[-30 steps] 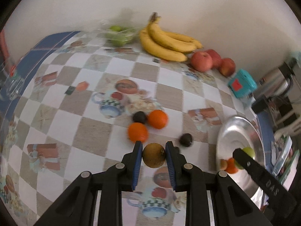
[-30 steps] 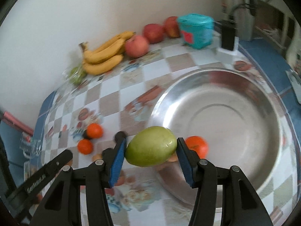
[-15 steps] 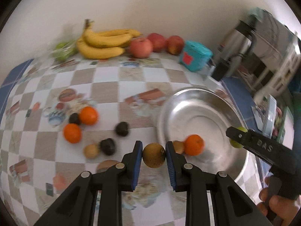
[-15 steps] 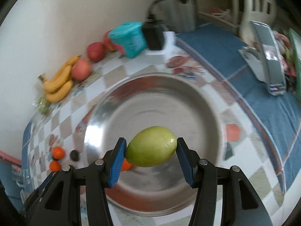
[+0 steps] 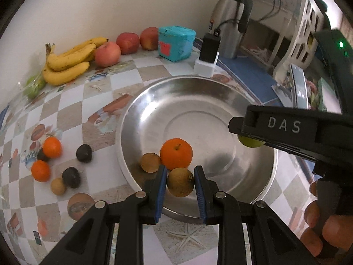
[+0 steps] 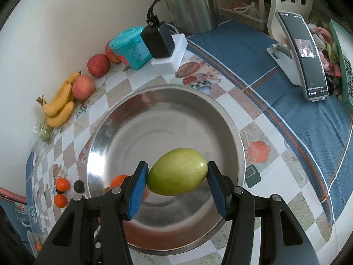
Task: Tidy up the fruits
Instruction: 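Carry the green mango into the steel plate and open the right tool while the left releases its fruit there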
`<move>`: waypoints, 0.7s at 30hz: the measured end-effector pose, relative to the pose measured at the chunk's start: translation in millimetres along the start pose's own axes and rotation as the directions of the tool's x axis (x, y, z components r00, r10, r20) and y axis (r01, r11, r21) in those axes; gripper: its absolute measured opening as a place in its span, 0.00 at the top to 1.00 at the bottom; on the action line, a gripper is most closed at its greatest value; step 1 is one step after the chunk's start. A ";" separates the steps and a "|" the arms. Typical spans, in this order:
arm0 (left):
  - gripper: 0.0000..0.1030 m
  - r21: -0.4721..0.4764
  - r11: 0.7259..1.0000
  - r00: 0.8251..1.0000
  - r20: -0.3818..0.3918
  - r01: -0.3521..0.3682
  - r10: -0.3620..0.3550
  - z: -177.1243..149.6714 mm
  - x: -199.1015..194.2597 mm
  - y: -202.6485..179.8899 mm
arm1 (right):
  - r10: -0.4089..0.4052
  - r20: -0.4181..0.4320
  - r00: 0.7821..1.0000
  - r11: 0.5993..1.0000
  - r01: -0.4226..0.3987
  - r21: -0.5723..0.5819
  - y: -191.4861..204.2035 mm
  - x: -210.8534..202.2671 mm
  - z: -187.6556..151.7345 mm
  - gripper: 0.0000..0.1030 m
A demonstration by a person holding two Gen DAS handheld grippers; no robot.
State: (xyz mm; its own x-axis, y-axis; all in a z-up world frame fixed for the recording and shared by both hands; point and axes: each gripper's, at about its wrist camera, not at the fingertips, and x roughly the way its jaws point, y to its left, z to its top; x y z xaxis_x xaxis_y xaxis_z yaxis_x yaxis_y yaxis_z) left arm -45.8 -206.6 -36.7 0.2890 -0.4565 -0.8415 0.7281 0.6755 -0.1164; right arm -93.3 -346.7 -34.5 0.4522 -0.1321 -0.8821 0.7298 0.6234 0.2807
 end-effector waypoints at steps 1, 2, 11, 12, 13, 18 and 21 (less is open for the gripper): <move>0.74 0.004 1.000 1.000 -0.004 0.000 0.000 -0.4 2.3 -0.3 | -0.003 -0.003 1.000 1.000 0.003 -0.001 0.5 0.6 -0.6 0.45; 0.74 0.006 1.000 1.000 -0.008 0.000 0.000 -1.0 3.3 -1.1 | -0.005 -0.007 1.000 1.000 0.005 -0.001 0.5 1.5 -0.9 0.45; 0.73 0.006 1.000 0.999 -0.043 -0.011 0.011 -1.1 10.1 0.9 | -0.023 -0.038 0.999 1.000 0.023 0.004 -1.2 9.7 -3.4 0.45; 0.73 0.005 1.000 0.999 -0.045 -0.011 0.011 -0.7 9.9 1.0 | -0.025 -0.042 0.999 1.000 0.025 0.004 -1.2 10.3 -3.6 0.45; 0.73 0.004 1.000 0.999 -0.048 -0.012 0.012 -0.5 10.2 1.5 | -0.026 -0.045 0.999 1.000 0.026 0.004 -1.1 10.7 -3.9 0.45; 0.72 0.012 1.000 0.999 -0.050 -0.018 0.019 -1.1 10.8 -0.2 | -0.028 -0.056 0.998 1.000 0.028 0.003 -0.9 12.8 -4.4 0.45; 0.60 0.004 1.000 0.999 -0.049 -0.014 0.014 -0.6 10.2 1.4 | -0.030 -0.057 0.998 1.000 0.030 0.003 -0.9 12.9 -4.5 0.45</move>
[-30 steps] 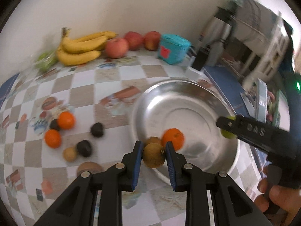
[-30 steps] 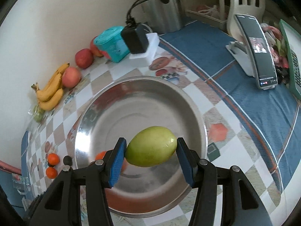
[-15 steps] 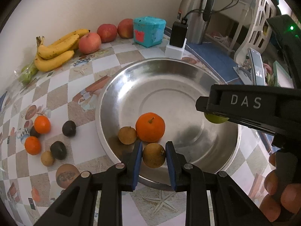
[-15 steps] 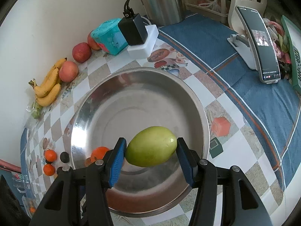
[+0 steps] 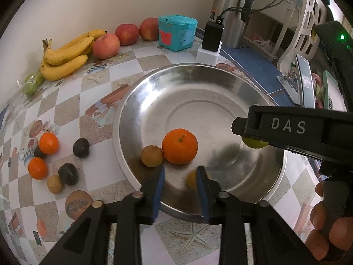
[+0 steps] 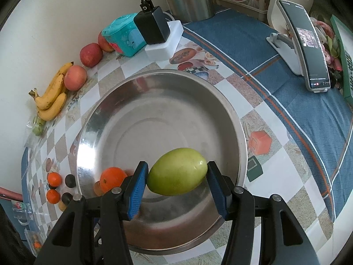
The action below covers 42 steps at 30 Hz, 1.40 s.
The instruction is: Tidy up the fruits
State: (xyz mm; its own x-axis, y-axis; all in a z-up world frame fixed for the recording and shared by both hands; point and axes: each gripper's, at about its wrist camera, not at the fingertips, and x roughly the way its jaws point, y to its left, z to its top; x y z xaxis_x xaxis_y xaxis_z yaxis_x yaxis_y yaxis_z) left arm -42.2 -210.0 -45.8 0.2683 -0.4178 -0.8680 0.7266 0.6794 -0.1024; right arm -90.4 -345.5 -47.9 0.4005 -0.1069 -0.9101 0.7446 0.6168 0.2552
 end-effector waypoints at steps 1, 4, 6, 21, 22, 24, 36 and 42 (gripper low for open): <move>0.56 -0.003 1.000 1.000 0.001 0.001 -0.001 0.1 -0.5 0.8 | -0.002 0.001 1.000 1.000 0.002 0.001 -0.1 0.1 -0.3 0.45; 0.56 -0.008 1.000 1.000 0.008 0.003 -0.003 1.3 -2.7 1.9 | -0.004 0.000 1.000 1.000 0.004 0.005 -1.0 1.4 -0.2 0.45; 0.55 -0.013 1.000 1.000 0.013 0.006 -0.006 2.0 -4.9 2.9 | 0.005 0.011 1.000 1.000 -0.005 0.008 -1.1 -0.1 0.2 0.45; 0.46 -0.182 0.983 0.999 0.033 -0.001 0.008 10.0 -18.8 46.6 | 0.026 0.059 0.998 1.000 -0.026 -0.003 2.4 -9.5 3.7 0.41; 0.46 -0.201 0.980 0.999 0.031 -0.005 0.011 10.2 -19.1 51.7 | 0.025 0.058 0.998 1.000 -0.025 -0.007 3.1 -9.6 3.1 0.41; 0.46 -0.237 0.971 0.999 0.031 -0.009 0.017 10.2 -20.5 60.7 | 0.022 0.056 0.998 1.000 -0.021 -0.017 5.4 -10.1 1.9 0.41; 0.46 -0.465 0.882 0.993 0.050 -0.075 0.110 3.4 -44.0 121.6 | 0.039 0.046 0.998 0.991 -0.033 -0.132 33.5 -14.0 -11.2 0.42; 0.46 -0.540 0.835 0.988 0.038 -0.105 0.149 -3.2 -50.7 144.2 | 0.041 0.045 0.998 0.984 -0.033 -0.177 44.6 -15.5 -16.8 0.42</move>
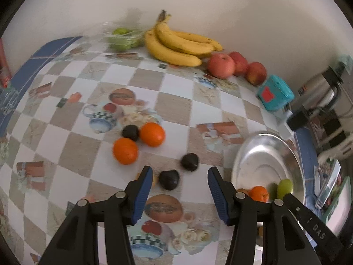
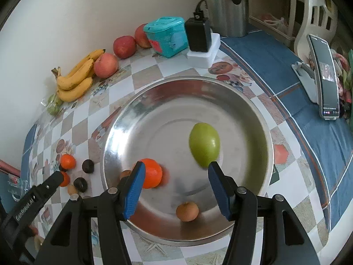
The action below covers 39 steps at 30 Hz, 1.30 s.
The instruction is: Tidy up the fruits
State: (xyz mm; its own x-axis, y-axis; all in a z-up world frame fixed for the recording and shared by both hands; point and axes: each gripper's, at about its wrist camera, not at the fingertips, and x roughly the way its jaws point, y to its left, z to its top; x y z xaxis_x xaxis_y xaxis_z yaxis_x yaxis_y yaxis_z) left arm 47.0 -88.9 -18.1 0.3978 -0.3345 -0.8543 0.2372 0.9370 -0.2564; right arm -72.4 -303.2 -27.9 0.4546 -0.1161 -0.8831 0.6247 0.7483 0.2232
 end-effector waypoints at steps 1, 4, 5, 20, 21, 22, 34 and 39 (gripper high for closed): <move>0.46 -0.010 1.000 1.000 -0.002 -0.003 0.003 0.5 -0.1 3.1 | 0.000 -0.001 1.000 1.000 0.000 -0.004 1.0 0.2 -0.1 0.42; 0.46 -0.033 0.999 1.000 -0.014 -0.008 0.008 0.8 0.8 9.8 | -0.001 -0.003 1.000 1.000 0.001 -0.015 3.0 0.7 -0.9 0.42; 0.46 -0.036 0.999 1.000 -0.017 -0.009 0.008 0.9 0.8 10.8 | -0.001 -0.005 1.000 1.000 0.001 -0.016 3.0 1.1 -0.9 0.42; 0.00 -0.021 0.988 0.984 -0.101 -0.151 0.149 -6.5 19.2 21.6 | -0.026 -0.047 0.999 0.999 0.025 -0.041 3.1 13.0 -4.7 0.27; 0.00 -0.023 0.987 0.982 -0.108 -0.158 0.154 -7.1 20.4 23.7 | -0.026 -0.047 0.999 0.999 0.024 -0.041 3.1 13.3 -4.8 0.27; 0.00 -0.027 0.986 0.980 -0.117 -0.165 0.160 -7.8 21.9 25.8 | -0.025 -0.047 0.999 0.999 0.023 -0.042 3.3 13.3 -5.0 0.27; 0.00 -0.032 0.976 0.970 -0.126 -0.215 0.209 -9.8 24.5 32.9 | -0.023 -0.016 1.000 0.998 0.022 -0.056 2.5 10.7 -3.6 0.13; 0.00 -0.042 0.977 0.971 -0.125 -0.210 0.203 -8.4 23.5 34.6 | -0.010 0.013 1.000 0.996 0.012 -0.089 7.5 8.0 -3.4 0.04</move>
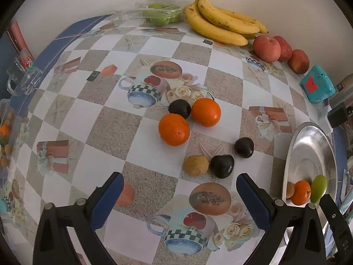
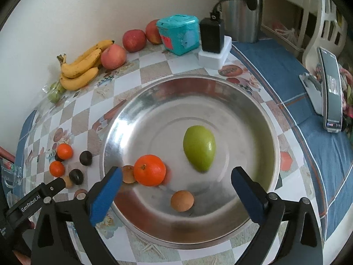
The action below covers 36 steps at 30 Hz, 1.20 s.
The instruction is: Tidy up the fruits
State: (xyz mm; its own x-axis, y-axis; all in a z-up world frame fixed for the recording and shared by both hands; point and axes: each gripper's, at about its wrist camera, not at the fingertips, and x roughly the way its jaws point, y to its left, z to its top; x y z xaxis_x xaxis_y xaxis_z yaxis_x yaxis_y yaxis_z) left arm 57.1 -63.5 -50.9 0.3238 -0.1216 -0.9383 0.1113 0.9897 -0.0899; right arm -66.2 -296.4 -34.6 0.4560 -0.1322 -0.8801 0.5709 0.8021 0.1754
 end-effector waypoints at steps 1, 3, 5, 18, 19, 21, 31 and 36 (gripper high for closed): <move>0.00 0.001 1.000 1.000 0.002 -0.003 0.003 0.0 -0.6 0.1 | 0.004 0.004 1.000 1.000 -0.004 -0.003 0.7 -0.4 0.0 0.04; 0.00 0.004 1.000 1.000 0.007 -0.007 0.007 0.6 -1.5 0.2 | 0.009 0.007 1.000 1.000 -0.009 -0.007 1.6 -0.6 -0.2 0.04; 0.00 0.005 1.000 1.000 0.013 -0.011 0.011 1.6 -3.0 1.0 | 0.006 0.012 1.000 1.000 -0.006 -0.011 2.3 -0.9 0.0 0.04; 0.00 0.023 0.998 0.995 0.072 -0.066 0.064 13.1 -14.7 15.2 | 0.062 0.062 0.996 0.998 -0.061 -0.024 12.7 -1.6 -4.2 0.04; 0.00 0.024 0.997 0.994 0.079 -0.076 0.074 14.6 -15.9 17.7 | 0.064 0.064 0.996 0.998 -0.062 -0.027 14.1 -1.8 -4.3 0.04; 0.00 0.025 0.996 0.993 0.086 -0.087 0.085 17.2 -16.8 22.3 | 0.075 0.062 0.995 0.997 -0.074 -0.027 18.0 -1.0 -4.4 0.04; 0.00 -0.034 0.994 0.992 0.078 -0.099 0.102 29.7 -14.3 54.3 | 0.168 0.033 0.985 0.980 -0.163 -0.114 57.1 3.2 -4.7 0.04; 0.00 -0.077 0.990 0.988 0.083 -0.120 0.127 35.4 -13.5 71.5 | 0.210 0.002 0.978 0.967 -0.208 -0.150 79.0 7.8 -5.6 0.04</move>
State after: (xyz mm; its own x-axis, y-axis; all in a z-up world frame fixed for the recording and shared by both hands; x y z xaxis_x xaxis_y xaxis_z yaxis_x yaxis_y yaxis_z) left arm 93.9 6.3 -32.8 0.4121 -0.0010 -0.9112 -0.0013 1.0000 -0.0017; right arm -21.4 -230.7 -30.2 0.5669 0.0384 -0.8229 0.3546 0.8902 0.2859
